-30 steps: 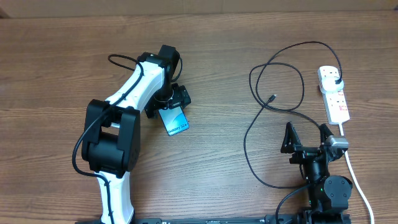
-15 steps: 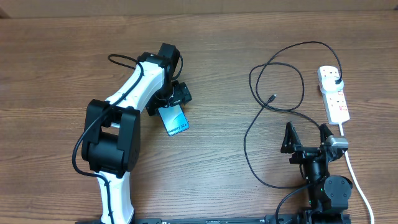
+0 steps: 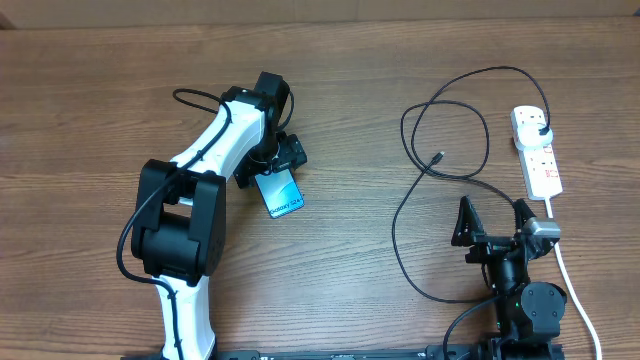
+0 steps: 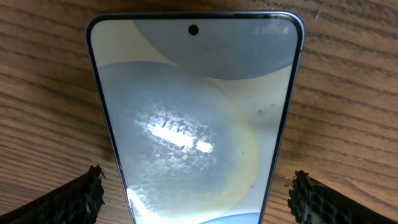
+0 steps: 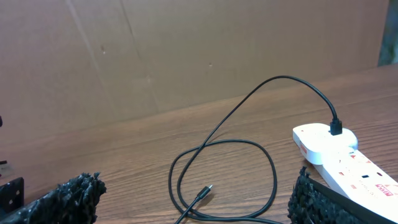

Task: Plug charger to phone and switch on socket
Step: 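Close the left gripper on the smartphone's long edges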

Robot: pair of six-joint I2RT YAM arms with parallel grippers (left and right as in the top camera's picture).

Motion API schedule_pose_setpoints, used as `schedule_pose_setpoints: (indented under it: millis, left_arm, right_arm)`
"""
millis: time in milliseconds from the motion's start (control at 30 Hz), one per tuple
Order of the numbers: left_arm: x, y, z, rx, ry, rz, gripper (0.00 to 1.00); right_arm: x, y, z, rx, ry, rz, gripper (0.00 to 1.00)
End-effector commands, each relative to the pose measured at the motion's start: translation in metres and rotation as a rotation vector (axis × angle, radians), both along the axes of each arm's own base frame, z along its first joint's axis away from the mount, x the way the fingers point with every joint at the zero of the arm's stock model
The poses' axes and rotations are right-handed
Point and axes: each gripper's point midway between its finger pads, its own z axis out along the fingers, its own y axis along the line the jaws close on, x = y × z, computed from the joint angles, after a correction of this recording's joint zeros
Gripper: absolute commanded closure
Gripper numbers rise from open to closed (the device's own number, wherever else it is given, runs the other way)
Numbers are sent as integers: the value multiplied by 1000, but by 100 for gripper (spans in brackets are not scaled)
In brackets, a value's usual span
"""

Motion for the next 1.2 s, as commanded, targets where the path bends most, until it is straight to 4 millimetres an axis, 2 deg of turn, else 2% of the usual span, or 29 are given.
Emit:
schedule_pose_setpoints:
  millis: [0,733,1167]
  left_arm:
    - [-4,2,-6,24,15,40,0]
    - [-16,5,-26,24,34,79,0]
    - [-22,-9,-26,-55,67,79,0]
  right_arm:
    - [0,0,-1,-4,-6,1,0]
    - [0,0,-1,-4,-6,1,0]
    - [0,0,-1,-4,-5,1,0]
